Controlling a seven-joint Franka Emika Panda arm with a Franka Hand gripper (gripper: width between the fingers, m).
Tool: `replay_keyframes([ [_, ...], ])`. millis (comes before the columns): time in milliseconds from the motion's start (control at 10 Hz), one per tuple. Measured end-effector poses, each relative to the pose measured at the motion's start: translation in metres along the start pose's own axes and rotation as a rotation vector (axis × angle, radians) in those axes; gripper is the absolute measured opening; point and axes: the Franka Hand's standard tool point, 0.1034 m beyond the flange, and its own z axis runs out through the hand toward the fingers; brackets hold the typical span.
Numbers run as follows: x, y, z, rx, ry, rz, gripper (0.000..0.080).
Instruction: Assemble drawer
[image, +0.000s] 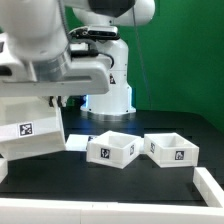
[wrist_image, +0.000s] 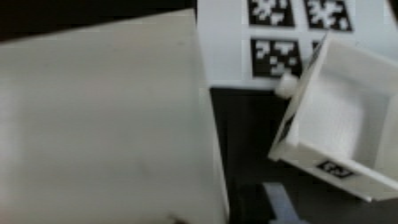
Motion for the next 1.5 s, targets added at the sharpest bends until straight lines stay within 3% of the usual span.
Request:
replay_keyframes([
  [200, -0.001, -0.002, -0.002, 0.001, 0.097, 0.000, 0.0053],
  [300, 0.005, -0.014, -0.019, -0.030, 0.180, -0.008, 0.0053],
  [400, 0.005, -0.029, -0.034, -0.044, 0.254, -0.032, 0.0053],
  [600, 0.012, -0.041, -0.041, -0.079, 0.446, -0.051, 0.0040],
  [700, 0.015, -0.049, -0.040, -0.113, 0.565, -0.090, 0.0040],
  [800, 0.017, -0.046, -0.028, -0.148, 0.669, -0.127, 0.0028],
  [900, 0.023, -0.033, -0.017, -0.156, 0.731, -0.140, 0.0017],
  [1000, 0.030, -0.025, -0.011, -0.142, 0.735, -0.113, 0.0017],
  [1200, 0.034, -0.026, -0.013, -0.137, 0.717, -0.115, 0.0002],
  [1300, 0.032, -0.027, -0.011, -0.129, 0.686, -0.123, 0.0084],
  [1400, 0.034, -0.028, -0.016, -0.117, 0.638, -0.138, 0.0220],
  [1500, 0.045, -0.030, -0.031, -0.147, 0.652, -0.166, 0.0220],
])
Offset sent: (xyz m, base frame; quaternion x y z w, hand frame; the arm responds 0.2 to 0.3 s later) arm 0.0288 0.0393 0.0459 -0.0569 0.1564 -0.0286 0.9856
